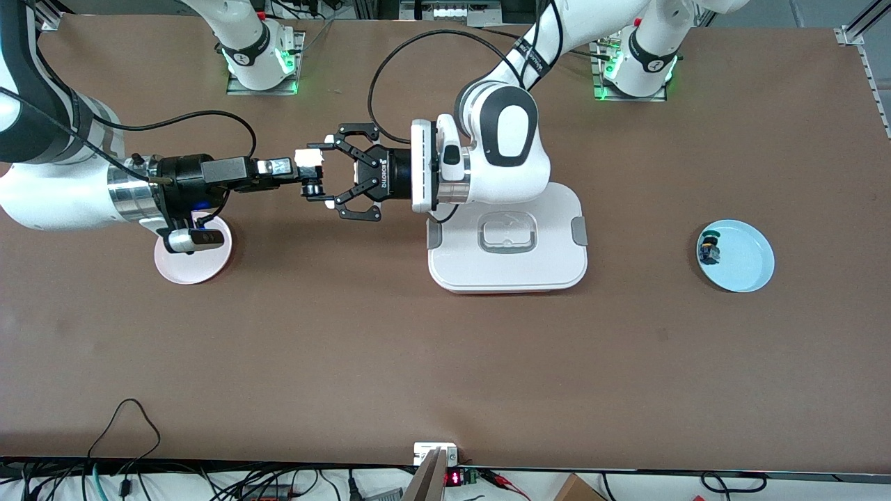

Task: Transfer orange switch to right arm and place
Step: 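Close the right gripper on the orange switch held by the left gripper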

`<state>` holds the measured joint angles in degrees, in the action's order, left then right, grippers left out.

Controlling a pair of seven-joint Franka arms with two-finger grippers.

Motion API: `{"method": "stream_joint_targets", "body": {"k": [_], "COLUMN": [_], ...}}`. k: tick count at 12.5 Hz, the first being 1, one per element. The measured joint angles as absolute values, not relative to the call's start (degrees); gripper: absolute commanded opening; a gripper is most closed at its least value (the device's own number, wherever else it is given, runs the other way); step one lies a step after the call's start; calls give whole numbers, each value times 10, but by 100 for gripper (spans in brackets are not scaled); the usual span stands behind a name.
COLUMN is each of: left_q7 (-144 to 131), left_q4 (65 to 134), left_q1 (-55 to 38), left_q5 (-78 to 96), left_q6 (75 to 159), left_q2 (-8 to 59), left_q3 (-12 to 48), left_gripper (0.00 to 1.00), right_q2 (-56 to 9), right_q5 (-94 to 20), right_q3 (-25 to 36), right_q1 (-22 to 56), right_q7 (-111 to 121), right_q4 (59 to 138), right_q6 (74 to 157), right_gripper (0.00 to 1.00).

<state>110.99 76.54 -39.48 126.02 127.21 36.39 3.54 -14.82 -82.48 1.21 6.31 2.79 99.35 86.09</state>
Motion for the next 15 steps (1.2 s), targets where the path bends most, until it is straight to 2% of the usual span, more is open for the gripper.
{"method": "stream_joint_targets", "body": {"k": [3, 4, 7, 8, 11, 13, 15], "left_q7": [1122, 1127, 1131, 1133, 1133, 1131, 1138], "left_q4": [765, 765, 765, 765, 765, 765, 764], "left_q1": [-397, -397, -397, -397, -397, -397, -397], "left_q5": [1260, 1260, 1260, 1260, 1260, 1260, 1260], "left_q6": [1274, 1274, 1276, 1276, 1276, 1276, 1276], "left_q2": [364, 365, 365, 365, 364, 364, 364], "left_q3": [32, 31, 31, 31, 29, 29, 29], "left_gripper": [0, 0, 0, 0, 0, 0, 0], "right_q2": [-148, -148, -148, -148, -148, -148, -148], "right_q5": [-825, -825, -825, -825, -824, -824, -824], "right_q3": [12, 12, 12, 12, 12, 12, 12], "right_q1": [72, 73, 74, 74, 74, 74, 74], "right_q7": [27, 27, 27, 27, 28, 35, 59], "right_q4": [996, 996, 996, 996, 998, 998, 999], "right_q6": [860, 860, 860, 859, 858, 858, 858], "right_gripper": [96, 86, 37, 25, 18, 8, 8]}}
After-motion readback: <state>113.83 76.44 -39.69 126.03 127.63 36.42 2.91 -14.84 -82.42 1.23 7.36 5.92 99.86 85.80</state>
